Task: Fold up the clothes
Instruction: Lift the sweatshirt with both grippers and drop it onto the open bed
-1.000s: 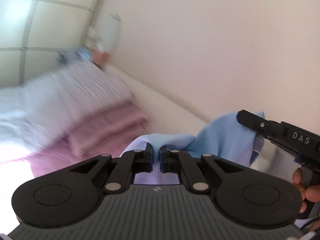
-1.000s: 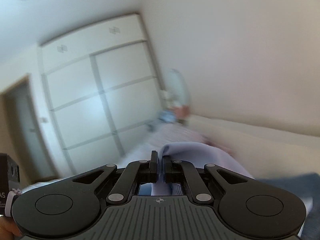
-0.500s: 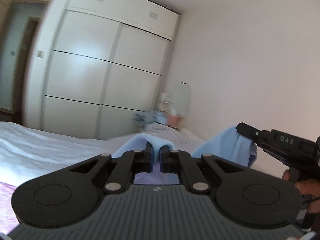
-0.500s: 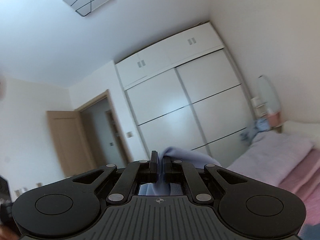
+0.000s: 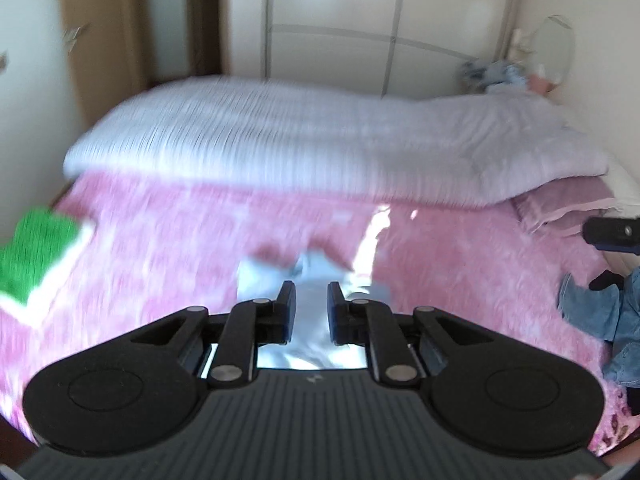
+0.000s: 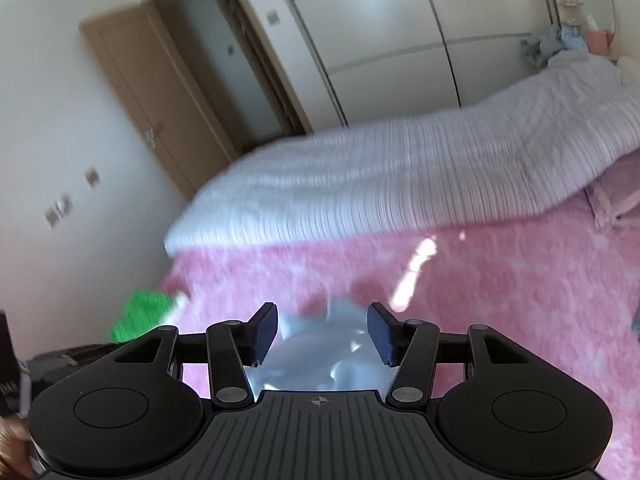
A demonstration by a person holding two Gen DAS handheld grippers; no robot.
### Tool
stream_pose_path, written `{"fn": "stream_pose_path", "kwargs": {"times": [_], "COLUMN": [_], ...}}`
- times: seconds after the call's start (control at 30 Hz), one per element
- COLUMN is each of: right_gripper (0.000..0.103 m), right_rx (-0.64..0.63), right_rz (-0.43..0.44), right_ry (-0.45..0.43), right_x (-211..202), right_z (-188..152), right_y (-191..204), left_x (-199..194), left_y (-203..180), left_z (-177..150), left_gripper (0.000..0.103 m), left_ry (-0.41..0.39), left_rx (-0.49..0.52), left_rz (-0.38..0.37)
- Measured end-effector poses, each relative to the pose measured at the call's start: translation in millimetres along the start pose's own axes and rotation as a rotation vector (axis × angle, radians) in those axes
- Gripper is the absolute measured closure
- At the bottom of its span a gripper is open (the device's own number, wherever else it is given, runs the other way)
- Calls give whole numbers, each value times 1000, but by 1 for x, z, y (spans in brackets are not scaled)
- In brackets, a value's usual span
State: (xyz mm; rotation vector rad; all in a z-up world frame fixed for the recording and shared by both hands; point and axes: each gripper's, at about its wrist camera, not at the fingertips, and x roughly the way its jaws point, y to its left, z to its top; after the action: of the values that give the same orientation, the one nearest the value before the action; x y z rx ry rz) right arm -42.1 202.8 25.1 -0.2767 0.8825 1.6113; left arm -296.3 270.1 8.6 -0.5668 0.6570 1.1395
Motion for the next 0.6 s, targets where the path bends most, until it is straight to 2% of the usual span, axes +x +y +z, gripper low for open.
{"fn": "stream_pose_path", "kwargs": {"times": [0.17, 0.27, 0.4, 0.6], "right_gripper": [49, 49, 49, 49], "right_rx": [-129, -189, -207, -203], "right_rz": [-81, -66, -61, -62], "right_ry": [45, 99, 172, 226], "right_x": [-8, -18, -32, -57], "right_z": [-45, -80, -113, -158], "right_y": [10, 22, 10, -6], "left_x": [-14, -25, -35, -55], "left_y": [11, 9, -17, -54], "left_z": [-43, -69, -99, -154], "left_gripper": [92, 91, 88, 87], "left_ry": [44, 63, 79, 132], "left_rx": [-5, -17, 24, 55], "left_rz": [41, 52, 48, 27]}}
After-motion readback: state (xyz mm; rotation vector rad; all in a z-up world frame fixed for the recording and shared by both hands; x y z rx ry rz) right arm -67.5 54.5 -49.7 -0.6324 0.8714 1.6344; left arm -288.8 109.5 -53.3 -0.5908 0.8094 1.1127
